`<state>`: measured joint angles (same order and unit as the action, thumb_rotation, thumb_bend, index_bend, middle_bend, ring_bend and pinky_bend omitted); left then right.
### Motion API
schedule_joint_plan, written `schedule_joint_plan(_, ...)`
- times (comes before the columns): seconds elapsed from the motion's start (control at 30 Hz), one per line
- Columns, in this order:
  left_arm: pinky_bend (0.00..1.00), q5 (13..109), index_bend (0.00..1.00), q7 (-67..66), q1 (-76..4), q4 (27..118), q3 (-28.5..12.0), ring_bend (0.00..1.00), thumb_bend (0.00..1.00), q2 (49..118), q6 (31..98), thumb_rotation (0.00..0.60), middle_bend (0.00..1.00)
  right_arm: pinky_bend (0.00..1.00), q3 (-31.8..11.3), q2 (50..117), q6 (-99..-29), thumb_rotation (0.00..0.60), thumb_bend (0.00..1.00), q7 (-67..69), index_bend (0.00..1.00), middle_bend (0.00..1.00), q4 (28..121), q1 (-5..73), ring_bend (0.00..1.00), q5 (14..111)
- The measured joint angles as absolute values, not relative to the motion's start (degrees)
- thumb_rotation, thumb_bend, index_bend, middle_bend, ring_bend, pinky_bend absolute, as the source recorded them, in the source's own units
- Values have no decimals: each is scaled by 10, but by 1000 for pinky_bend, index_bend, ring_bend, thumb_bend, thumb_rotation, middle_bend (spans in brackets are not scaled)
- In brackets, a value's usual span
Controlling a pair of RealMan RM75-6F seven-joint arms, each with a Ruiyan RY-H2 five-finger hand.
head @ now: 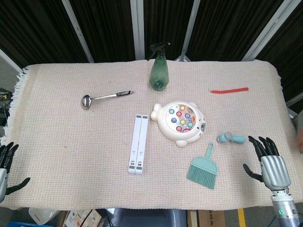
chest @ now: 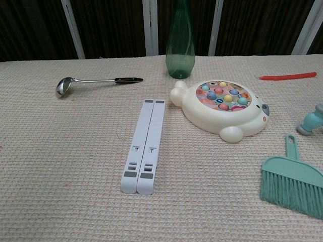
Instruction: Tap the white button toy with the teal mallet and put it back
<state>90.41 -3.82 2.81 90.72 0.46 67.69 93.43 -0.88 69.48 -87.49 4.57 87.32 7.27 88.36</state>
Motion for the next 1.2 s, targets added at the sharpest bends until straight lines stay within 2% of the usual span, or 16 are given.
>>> schedule_joint_plan(0.17, 0, 903, 0, -43, 28, 912, 5, 0, 90, 676, 933, 600, 0, 87, -12, 694, -870, 600, 299, 46, 88, 216, 873, 74, 101, 885)
schedule_joint_plan(0.4, 0, 907, 0, -50, 31, 918, 7, 0, 90, 677, 936, 600, 0, 87, -16, 689, -867, 600, 300, 50, 7, 162, 871, 74, 60, 886)
schedule_joint_plan(0.7, 0, 908, 0, -60, 34, 922, 7, 0, 90, 679, 940, 600, 0, 87, -23, 686, -846, 600, 299, 50, 4, 154, 868, 83, 52, 878)
schedule_joint_plan(0.87, 0, 914, 0, -66, 30, 928, 6, 0, 90, 677, 939, 600, 0, 87, -33, 678, -791, 600, 299, 67, 11, 154, 858, 111, 52, 864)
schedule_joint_plan(1.03, 0, 917, 0, -73, 29, 934, 7, 0, 90, 675, 936, 600, 0, 87, -45, 672, -692, 600, 304, 89, 57, 154, 833, 158, 55, 839)
schedule_joint_plan(1.2, 0, 915, 0, -80, 27, 941, 7, 0, 90, 672, 932, 600, 0, 106, -54, 678, -588, 600, 353, 107, 109, 155, 791, 208, 75, 811)
